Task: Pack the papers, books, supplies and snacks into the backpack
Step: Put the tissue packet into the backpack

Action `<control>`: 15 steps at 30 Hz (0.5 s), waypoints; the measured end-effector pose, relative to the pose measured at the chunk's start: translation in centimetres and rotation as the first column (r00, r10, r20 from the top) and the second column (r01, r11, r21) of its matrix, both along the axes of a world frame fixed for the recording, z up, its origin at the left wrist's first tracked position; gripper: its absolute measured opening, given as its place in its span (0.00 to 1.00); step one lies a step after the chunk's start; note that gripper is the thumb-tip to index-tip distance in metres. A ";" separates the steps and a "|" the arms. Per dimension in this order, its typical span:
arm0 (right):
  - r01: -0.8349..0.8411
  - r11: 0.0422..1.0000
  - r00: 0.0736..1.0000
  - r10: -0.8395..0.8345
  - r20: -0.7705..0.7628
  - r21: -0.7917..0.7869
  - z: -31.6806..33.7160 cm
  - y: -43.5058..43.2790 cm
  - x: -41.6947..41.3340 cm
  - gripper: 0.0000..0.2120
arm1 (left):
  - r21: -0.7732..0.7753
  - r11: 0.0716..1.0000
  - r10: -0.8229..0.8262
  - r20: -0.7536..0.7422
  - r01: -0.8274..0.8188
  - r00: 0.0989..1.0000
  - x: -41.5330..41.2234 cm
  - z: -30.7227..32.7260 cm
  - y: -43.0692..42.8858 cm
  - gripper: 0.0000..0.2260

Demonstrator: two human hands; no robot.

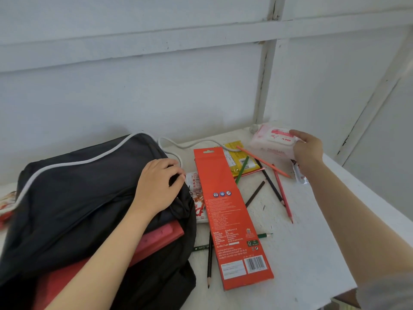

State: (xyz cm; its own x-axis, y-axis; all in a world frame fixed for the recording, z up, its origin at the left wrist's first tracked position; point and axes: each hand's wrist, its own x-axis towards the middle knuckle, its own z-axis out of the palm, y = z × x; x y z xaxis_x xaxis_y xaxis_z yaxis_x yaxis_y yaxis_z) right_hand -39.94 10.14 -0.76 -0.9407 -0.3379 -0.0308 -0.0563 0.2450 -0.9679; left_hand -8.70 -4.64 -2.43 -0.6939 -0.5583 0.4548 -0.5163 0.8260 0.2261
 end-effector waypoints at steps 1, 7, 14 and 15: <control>0.013 0.998 1.000 -0.011 0.029 -0.057 0.5 0.3 0.6 0.27 | 0.020 1.000 -0.019 -0.031 0.020 0.999 0.2 0.2 0.1 0.18; -0.014 0.934 0.963 0.108 0.245 -0.358 3.3 2.8 6.7 0.24 | -0.219 0.939 -0.296 -0.127 0.264 0.947 4.1 2.5 1.8 0.11; -0.071 0.894 0.844 0.291 0.451 -0.443 2.3 5.8 17.9 0.20 | -0.447 0.779 -0.446 0.100 0.440 0.890 12.7 2.4 2.9 0.06; -0.088 0.893 0.824 0.315 0.471 -0.442 2.0 6.0 19.3 0.19 | -0.455 0.772 -0.433 0.134 0.444 0.891 14.0 2.1 2.5 0.06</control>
State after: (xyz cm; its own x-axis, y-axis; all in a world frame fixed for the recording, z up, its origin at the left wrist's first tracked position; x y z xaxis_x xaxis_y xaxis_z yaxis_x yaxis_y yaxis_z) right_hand -20.61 16.14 1.28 -0.7282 -0.6075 -0.3173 0.4733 -0.1110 -0.8739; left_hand 5.29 -2.11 -0.29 -0.8238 0.0812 0.5611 -0.0724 0.9665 -0.2462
